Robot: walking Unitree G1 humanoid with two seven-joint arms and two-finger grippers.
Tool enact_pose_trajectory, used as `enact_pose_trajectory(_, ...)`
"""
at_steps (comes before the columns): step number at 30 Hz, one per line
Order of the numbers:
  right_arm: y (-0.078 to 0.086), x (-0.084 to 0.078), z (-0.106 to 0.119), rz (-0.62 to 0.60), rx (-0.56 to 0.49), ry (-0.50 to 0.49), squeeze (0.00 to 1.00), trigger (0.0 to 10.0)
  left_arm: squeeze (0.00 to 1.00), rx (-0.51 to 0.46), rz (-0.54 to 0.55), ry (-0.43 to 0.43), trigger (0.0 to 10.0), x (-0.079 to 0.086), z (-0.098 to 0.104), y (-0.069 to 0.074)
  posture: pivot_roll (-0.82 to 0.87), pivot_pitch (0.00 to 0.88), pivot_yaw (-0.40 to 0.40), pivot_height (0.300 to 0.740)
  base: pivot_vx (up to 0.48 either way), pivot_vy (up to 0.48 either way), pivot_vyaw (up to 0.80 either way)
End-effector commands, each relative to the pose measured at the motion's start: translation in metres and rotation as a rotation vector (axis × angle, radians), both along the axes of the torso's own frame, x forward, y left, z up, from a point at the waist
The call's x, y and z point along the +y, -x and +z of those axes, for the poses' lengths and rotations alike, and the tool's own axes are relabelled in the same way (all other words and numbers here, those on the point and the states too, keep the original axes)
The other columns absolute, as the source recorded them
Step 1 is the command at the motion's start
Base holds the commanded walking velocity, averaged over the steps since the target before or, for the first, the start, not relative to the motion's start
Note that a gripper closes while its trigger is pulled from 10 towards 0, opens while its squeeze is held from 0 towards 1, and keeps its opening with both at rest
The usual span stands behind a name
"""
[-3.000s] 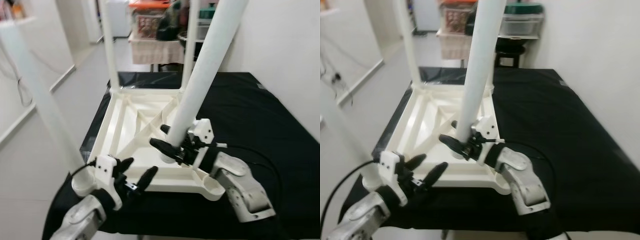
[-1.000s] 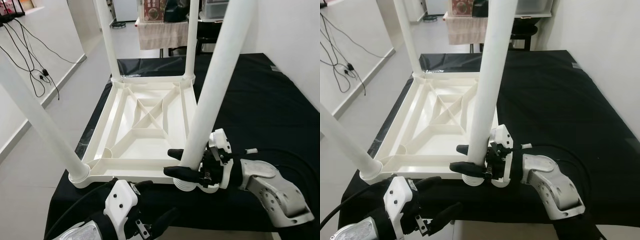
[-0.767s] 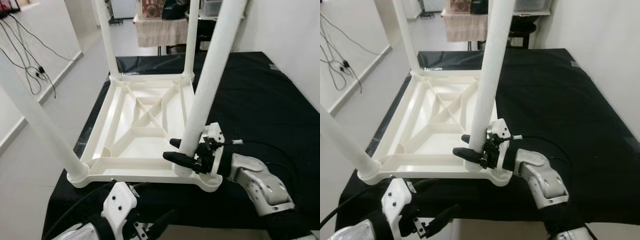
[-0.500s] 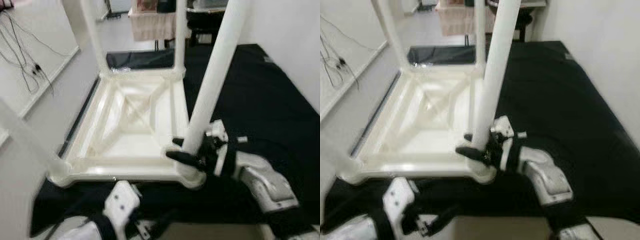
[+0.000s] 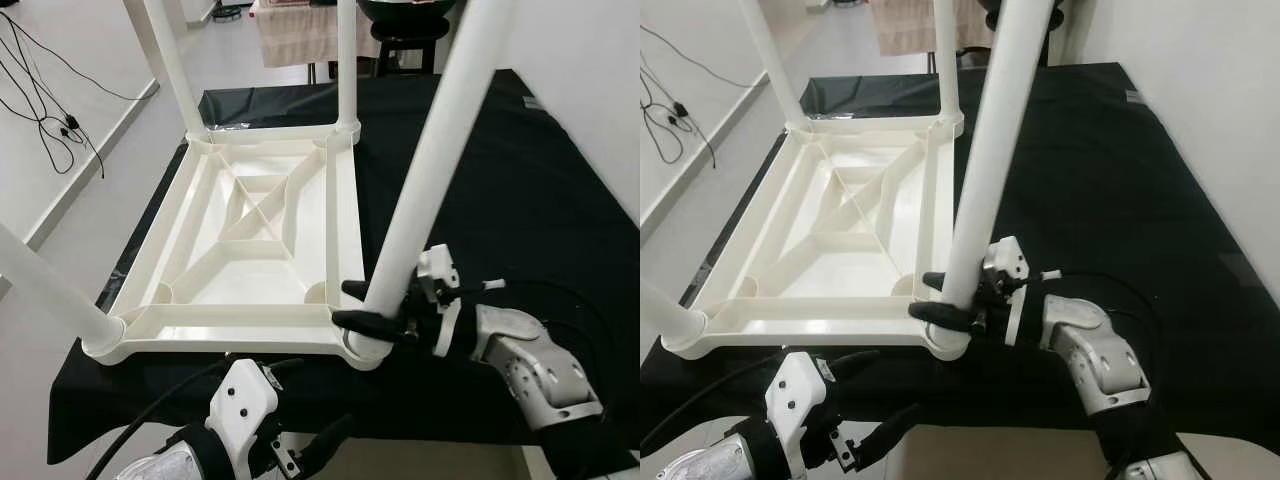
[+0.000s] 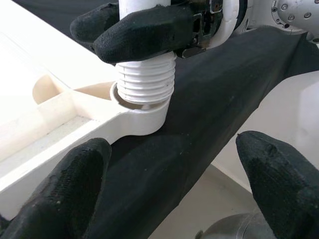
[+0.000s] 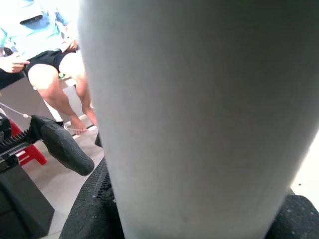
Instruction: Building children table
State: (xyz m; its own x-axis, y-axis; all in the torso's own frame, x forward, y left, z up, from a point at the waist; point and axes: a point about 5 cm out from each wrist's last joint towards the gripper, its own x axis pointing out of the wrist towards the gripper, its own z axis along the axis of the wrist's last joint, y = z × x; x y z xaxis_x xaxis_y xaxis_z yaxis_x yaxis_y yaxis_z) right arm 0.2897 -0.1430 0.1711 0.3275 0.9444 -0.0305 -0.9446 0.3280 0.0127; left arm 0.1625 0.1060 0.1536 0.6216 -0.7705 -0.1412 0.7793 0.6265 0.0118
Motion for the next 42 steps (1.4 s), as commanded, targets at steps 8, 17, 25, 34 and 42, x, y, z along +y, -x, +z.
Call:
enact_pose_trajectory(8,-0.008,0.008,-0.008,0.013,-0.061,0.077,0.00,10.0,0.00,0.005,0.010,-0.037,10.0,0.004,0.002,0.008,0.07,0.195,0.034,0.740,0.000,0.000,0.00)
enact_pose_trajectory(17,-0.010,-0.005,-0.019,0.060,-0.080,0.179,0.00,10.0,0.00,0.016,0.004,-0.035,10.0,0.006,0.004,0.014,0.08,0.214,0.043,0.740,0.000,0.000,0.00)
enact_pose_trajectory(25,-0.014,-0.006,-0.026,0.108,-0.161,0.293,0.00,10.0,0.00,0.023,-0.002,-0.042,10.0,0.007,0.005,0.017,0.10,0.221,0.049,0.740,0.000,0.000,0.00)
enact_pose_trajectory(34,-0.021,-0.010,-0.026,0.202,-0.185,0.402,0.00,10.0,0.00,0.028,-0.003,-0.044,10.0,0.008,0.006,0.019,0.11,0.230,0.051,0.740,0.000,0.000,0.00)
enact_pose_trajectory(42,-0.030,-0.022,-0.013,0.315,-0.099,0.428,0.00,10.0,0.00,0.037,-0.003,-0.045,10.0,0.009,0.007,0.021,0.11,0.233,0.053,0.740,0.000,0.000,0.00)
